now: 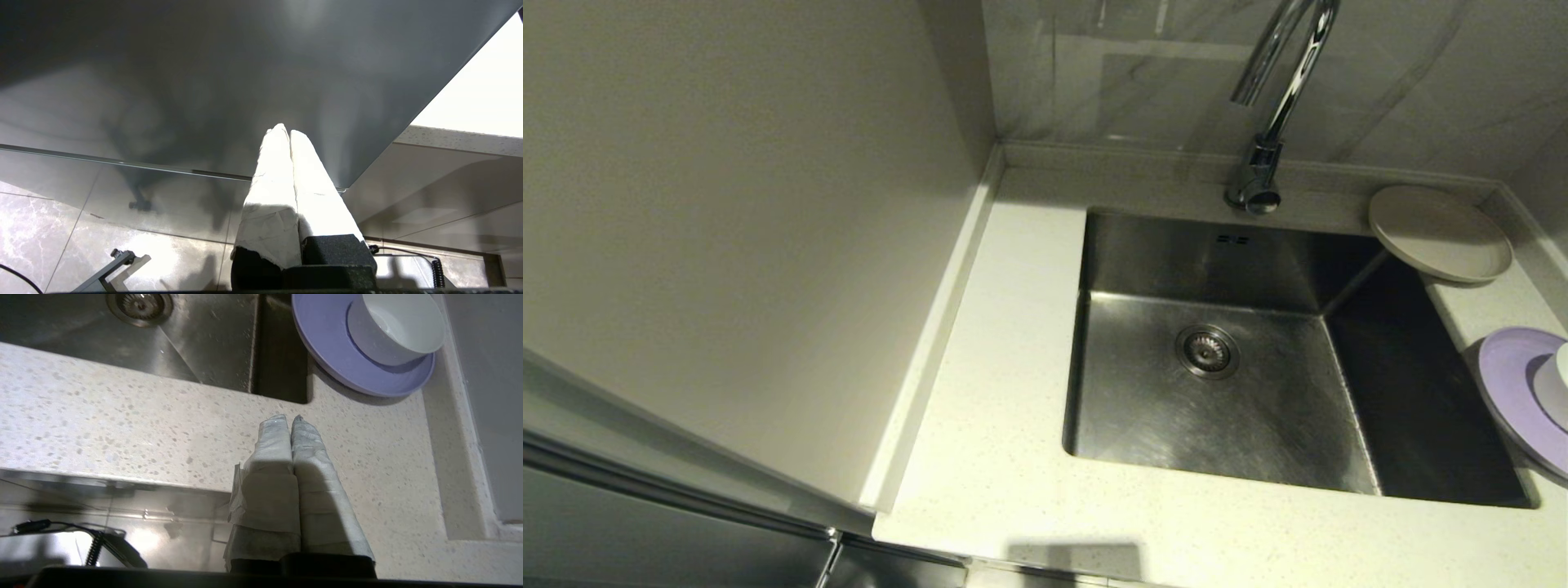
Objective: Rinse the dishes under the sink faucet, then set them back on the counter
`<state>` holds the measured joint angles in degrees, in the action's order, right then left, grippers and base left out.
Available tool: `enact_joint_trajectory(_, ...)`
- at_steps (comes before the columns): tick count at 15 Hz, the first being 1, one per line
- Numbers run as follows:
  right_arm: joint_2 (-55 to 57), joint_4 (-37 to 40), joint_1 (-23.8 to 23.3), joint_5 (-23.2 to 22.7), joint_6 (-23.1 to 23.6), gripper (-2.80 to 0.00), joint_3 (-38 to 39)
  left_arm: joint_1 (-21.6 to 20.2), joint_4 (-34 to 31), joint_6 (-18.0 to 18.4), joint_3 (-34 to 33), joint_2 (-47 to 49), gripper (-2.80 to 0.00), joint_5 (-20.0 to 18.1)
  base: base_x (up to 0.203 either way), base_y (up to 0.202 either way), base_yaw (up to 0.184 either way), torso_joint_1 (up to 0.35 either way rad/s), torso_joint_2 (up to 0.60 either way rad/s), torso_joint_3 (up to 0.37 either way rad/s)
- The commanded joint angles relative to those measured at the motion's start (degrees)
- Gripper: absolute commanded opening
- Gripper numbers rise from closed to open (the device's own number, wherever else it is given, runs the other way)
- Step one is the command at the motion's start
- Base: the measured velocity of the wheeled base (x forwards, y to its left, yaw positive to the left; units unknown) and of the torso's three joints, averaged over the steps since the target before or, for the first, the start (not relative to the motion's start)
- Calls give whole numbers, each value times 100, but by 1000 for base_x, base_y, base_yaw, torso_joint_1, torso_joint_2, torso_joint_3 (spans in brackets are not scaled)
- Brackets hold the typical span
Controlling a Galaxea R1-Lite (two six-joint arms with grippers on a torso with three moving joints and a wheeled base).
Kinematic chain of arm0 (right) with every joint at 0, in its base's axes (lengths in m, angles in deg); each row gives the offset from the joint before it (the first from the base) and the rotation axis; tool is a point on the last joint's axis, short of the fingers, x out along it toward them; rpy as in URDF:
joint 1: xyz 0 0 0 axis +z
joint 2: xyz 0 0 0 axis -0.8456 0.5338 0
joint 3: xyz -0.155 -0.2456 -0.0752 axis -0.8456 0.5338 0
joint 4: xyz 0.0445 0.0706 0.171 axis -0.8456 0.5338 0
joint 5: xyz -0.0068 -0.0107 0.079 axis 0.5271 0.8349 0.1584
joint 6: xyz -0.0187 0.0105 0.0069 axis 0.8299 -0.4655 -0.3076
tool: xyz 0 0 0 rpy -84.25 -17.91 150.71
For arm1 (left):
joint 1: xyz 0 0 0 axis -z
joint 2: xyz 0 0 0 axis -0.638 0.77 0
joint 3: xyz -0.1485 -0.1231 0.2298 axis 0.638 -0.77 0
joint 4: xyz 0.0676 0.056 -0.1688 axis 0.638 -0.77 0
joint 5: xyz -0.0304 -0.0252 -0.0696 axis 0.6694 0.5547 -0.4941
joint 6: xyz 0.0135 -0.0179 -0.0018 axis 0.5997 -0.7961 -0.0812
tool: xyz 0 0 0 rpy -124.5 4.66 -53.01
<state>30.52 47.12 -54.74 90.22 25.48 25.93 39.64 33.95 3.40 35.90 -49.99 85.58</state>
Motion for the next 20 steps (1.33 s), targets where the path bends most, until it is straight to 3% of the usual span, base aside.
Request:
enact_joint_trajectory(1, -295, -5, -10, -329, 2, -280, 16, 0, 4, -2, 0, -9, -280, 3, 0, 0, 0, 0, 0, 0)
enact_joint_trajectory(4, -914, 288, -168, -1720, -72, -280, 14, 0, 4, -2, 0, -9, -280, 3, 0, 0, 0, 0, 0, 0)
enact_joint_trajectory(5, -1169, 513, -212, -1978, -142, -280, 5, 0, 4, -2, 0, -9, -280, 3, 0, 0, 0, 0, 0, 0)
enact_joint_trajectory(9, -1592, 1136, -256, -1977, -348, -280, 1, 0, 4, -2, 0, -9, -280, 3, 0, 0, 0, 0, 0, 0)
enact_joint_trajectory(15, -1592, 1146, -256, -1874, -944, -280, 9, 0, 4, -2, 0, -9, -280, 3, 0, 0, 0, 0, 0, 0)
enact_joint_trajectory(20, -1592, 1146, -256, -1863, -948, -280, 9, 0, 4, -2, 0, -9, -280, 3, 0, 0, 0, 0, 0, 0)
